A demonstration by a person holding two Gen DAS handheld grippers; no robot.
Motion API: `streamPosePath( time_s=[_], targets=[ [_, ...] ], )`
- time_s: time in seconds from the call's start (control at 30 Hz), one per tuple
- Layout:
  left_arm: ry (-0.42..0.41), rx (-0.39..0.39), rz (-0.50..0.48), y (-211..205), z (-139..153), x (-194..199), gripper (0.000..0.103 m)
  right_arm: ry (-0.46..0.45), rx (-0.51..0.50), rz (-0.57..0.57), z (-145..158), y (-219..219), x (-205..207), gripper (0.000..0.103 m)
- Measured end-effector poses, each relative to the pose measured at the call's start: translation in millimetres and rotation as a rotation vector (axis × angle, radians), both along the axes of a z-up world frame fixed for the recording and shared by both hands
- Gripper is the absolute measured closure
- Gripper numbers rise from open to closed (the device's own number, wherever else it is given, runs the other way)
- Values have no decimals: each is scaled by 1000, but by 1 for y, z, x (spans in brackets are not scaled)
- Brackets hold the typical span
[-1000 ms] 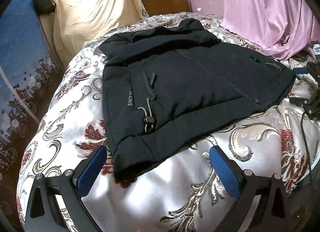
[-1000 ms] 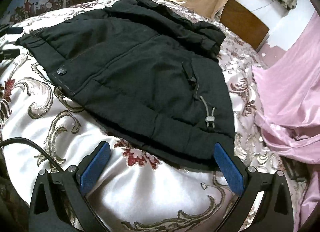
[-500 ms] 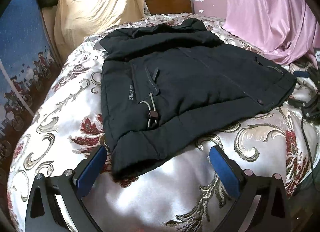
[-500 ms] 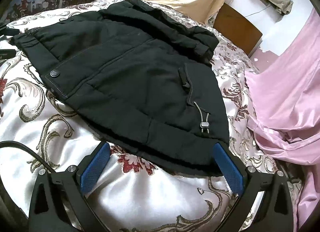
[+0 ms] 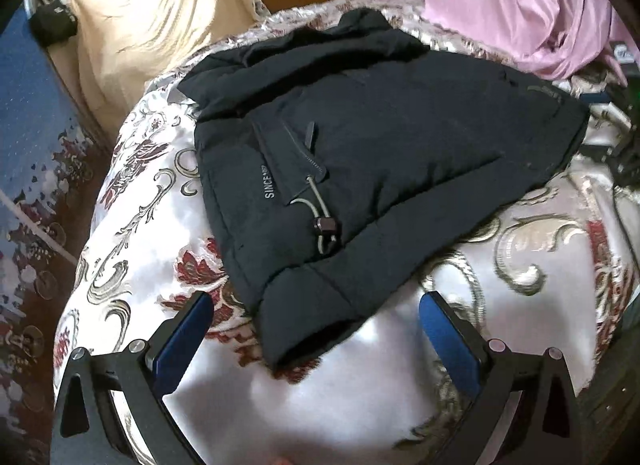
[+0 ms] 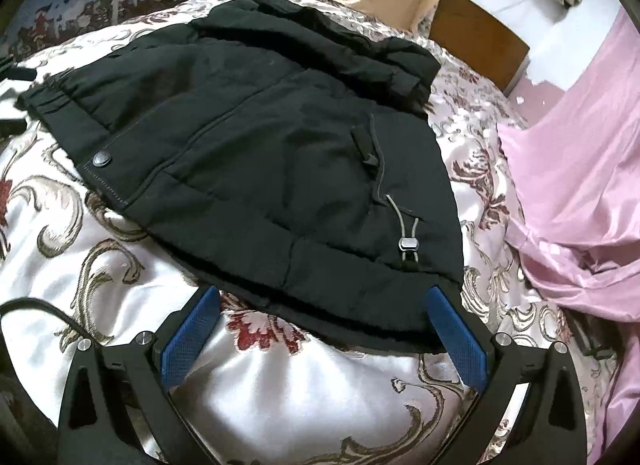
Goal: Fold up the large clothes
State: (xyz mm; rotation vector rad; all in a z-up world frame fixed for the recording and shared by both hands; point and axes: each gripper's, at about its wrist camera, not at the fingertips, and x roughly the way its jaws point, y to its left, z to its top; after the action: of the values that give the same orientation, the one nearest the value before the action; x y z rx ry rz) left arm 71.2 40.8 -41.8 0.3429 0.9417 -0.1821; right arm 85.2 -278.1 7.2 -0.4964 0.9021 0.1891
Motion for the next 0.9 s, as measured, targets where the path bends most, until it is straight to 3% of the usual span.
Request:
streamPosePath(
  time_s=[0.13, 0.3, 0.53, 0.63, 0.9],
  targets=[
    [13, 36, -12, -4, -4, 9, 0, -7, 17, -41, 2, -8, 4, 2],
    [-16, 98, 51, -10, -4, 16, 0, 8, 36, -55, -1, -15, 6, 2],
    [-104, 155, 92, -11, 4, 15, 3, 38, -63, 21, -5, -8, 5, 2],
    [-129, 140, 95, -10, 9, 13, 12, 67, -114, 30, -6, -7, 6, 2],
    [-175, 52, 67, -12, 25, 13, 50, 88, -212, 114, -8, 3, 10, 2]
  ],
)
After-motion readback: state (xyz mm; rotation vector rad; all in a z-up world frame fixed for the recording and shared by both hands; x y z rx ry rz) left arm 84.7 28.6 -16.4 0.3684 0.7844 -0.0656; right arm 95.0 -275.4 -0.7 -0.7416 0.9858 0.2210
